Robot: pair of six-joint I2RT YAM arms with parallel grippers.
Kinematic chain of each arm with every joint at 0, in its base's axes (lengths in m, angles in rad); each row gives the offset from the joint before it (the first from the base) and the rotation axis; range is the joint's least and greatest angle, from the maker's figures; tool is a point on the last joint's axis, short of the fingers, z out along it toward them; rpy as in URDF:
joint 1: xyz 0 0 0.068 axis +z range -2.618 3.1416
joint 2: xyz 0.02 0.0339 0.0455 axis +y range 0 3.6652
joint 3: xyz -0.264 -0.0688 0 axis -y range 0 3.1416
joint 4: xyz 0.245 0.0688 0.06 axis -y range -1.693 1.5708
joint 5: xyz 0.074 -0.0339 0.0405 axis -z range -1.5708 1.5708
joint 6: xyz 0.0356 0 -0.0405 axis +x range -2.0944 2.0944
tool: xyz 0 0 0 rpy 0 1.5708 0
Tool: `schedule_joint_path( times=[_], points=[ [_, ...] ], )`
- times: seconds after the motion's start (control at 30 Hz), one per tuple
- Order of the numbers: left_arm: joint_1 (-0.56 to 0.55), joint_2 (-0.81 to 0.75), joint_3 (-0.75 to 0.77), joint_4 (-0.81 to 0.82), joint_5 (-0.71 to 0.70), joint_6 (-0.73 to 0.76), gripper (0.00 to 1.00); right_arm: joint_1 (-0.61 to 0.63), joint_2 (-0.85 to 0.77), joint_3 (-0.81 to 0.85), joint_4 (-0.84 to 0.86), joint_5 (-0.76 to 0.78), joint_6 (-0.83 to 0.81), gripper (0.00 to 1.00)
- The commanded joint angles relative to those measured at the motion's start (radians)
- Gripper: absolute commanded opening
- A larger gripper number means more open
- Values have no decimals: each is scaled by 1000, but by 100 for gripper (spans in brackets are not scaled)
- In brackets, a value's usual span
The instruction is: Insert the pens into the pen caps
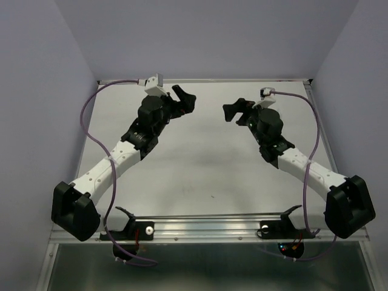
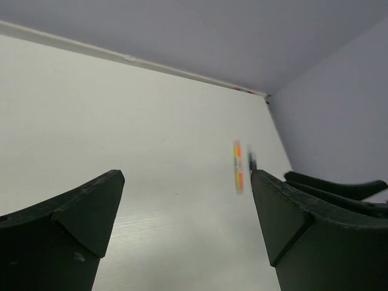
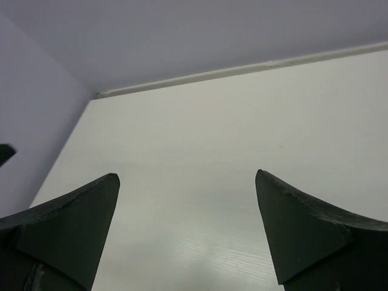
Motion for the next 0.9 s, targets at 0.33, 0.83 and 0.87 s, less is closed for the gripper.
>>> schedule_joint_path(
  times=[0.33, 0.83, 0.87],
  points=[
    [130, -119, 26, -531, -505, -44, 99, -404, 13, 164, -552, 385, 103, 100],
    [225, -152, 15, -500, -499, 2, 99, -404, -116, 152, -564, 497, 47, 100],
    [227, -152, 9, -496, -499, 4, 99, -404, -116, 152, -564, 493, 47, 100]
  ],
)
